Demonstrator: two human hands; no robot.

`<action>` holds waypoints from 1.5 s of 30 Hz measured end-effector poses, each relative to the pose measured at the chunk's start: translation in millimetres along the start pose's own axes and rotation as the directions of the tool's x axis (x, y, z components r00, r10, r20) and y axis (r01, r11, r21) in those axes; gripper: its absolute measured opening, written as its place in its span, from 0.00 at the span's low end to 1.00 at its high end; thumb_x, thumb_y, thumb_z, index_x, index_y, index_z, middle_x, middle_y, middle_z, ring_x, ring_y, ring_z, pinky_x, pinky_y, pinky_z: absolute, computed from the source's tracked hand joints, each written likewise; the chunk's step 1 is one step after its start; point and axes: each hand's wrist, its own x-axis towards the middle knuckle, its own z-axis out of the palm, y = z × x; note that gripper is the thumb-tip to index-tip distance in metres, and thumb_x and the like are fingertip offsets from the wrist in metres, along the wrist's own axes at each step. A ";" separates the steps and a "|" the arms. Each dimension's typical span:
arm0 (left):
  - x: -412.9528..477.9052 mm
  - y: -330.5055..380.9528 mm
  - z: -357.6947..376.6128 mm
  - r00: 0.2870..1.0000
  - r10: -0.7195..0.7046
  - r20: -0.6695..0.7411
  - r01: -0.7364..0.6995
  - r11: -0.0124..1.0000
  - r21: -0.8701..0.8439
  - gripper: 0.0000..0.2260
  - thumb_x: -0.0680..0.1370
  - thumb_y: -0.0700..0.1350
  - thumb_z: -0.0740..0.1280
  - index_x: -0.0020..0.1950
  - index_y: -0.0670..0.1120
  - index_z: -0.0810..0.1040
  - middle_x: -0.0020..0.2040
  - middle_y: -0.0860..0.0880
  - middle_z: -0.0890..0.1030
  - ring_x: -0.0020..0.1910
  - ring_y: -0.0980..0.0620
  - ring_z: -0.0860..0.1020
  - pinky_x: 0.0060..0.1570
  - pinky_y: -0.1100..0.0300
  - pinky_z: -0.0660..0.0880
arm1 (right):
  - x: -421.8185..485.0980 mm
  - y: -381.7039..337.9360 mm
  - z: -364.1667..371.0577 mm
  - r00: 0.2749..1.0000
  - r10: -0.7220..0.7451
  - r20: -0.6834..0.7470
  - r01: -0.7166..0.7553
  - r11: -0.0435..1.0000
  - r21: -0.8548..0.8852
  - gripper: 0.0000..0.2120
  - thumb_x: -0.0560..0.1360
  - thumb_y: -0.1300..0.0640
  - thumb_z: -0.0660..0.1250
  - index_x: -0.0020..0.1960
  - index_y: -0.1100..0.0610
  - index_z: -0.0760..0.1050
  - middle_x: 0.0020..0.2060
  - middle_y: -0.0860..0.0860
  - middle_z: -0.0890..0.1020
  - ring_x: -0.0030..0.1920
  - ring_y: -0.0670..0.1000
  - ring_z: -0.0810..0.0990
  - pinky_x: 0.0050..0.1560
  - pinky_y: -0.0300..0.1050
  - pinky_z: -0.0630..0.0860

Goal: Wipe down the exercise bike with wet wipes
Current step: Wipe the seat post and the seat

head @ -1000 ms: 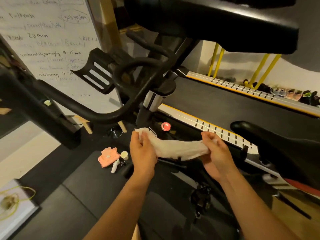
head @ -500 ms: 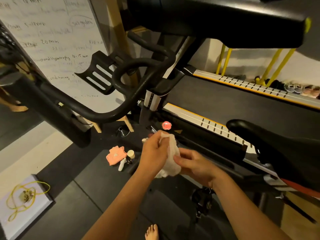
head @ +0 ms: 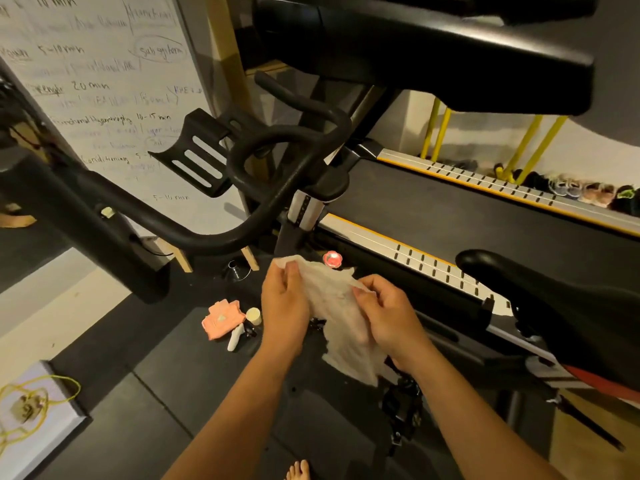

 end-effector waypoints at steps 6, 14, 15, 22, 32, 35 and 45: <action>3.4 0.4 -24.7 0.758 -0.323 0.567 0.450 0.888 -0.096 0.23 0.76 0.53 0.68 0.68 0.46 0.71 0.58 0.43 0.82 0.57 0.43 0.82 0.58 0.44 0.78 | 2.6 -6.5 21.3 0.989 0.018 -0.149 -0.001 0.994 0.113 0.08 0.82 0.51 0.58 0.51 0.47 0.76 0.45 0.46 0.81 0.44 0.45 0.81 0.38 0.36 0.77; 11.1 -10.2 -46.5 0.833 -0.031 0.552 0.031 0.999 0.010 0.18 0.79 0.38 0.66 0.65 0.57 0.75 0.53 0.47 0.82 0.55 0.52 0.81 0.57 0.54 0.79 | -0.8 -9.2 9.5 0.978 0.151 -0.141 -0.088 0.922 0.377 0.10 0.81 0.56 0.61 0.61 0.48 0.75 0.53 0.51 0.78 0.48 0.50 0.82 0.39 0.41 0.80; 11.1 -10.0 -48.7 0.820 -0.007 0.572 -0.035 0.997 0.062 0.16 0.78 0.39 0.68 0.63 0.54 0.77 0.54 0.52 0.81 0.53 0.58 0.81 0.53 0.61 0.79 | -1.8 -10.4 7.6 0.986 0.137 -0.090 -0.091 0.915 0.393 0.10 0.80 0.55 0.62 0.60 0.49 0.76 0.54 0.53 0.79 0.50 0.52 0.82 0.42 0.44 0.80; 27.2 -23.4 -57.2 0.796 0.218 0.565 -0.490 0.780 0.390 0.11 0.76 0.46 0.72 0.59 0.50 0.83 0.51 0.53 0.78 0.47 0.58 0.76 0.48 0.68 0.73 | 5.5 -12.1 2.7 0.986 0.116 0.118 -0.153 0.909 0.387 0.25 0.75 0.65 0.68 0.65 0.41 0.73 0.54 0.51 0.81 0.56 0.56 0.82 0.56 0.60 0.79; 45.2 -9.9 -71.5 0.807 0.202 0.555 -0.359 0.914 0.189 0.03 0.79 0.41 0.67 0.49 0.41 0.78 0.44 0.42 0.81 0.43 0.46 0.80 0.43 0.47 0.78 | 29.2 -12.1 33.1 0.999 0.029 0.045 -0.025 0.995 -0.101 0.20 0.75 0.43 0.67 0.65 0.43 0.72 0.57 0.43 0.77 0.58 0.44 0.76 0.54 0.43 0.78; 52.0 -8.6 -72.7 0.815 0.205 0.541 -0.328 0.935 0.139 0.02 0.80 0.41 0.66 0.50 0.42 0.77 0.44 0.43 0.80 0.43 0.46 0.79 0.42 0.51 0.77 | 31.2 -20.5 46.0 0.935 0.098 0.342 -0.109 0.994 0.015 0.27 0.70 0.47 0.73 0.67 0.47 0.72 0.57 0.46 0.80 0.56 0.48 0.81 0.51 0.46 0.81; 75.8 -55.2 -50.4 0.994 0.063 0.089 -0.068 0.996 0.057 0.06 0.78 0.40 0.69 0.47 0.52 0.79 0.45 0.51 0.81 0.44 0.54 0.79 0.41 0.64 0.75 | 52.5 -26.6 62.1 0.981 0.040 -0.189 -0.051 0.997 -0.052 0.08 0.79 0.53 0.65 0.42 0.50 0.79 0.38 0.49 0.83 0.41 0.44 0.83 0.39 0.40 0.81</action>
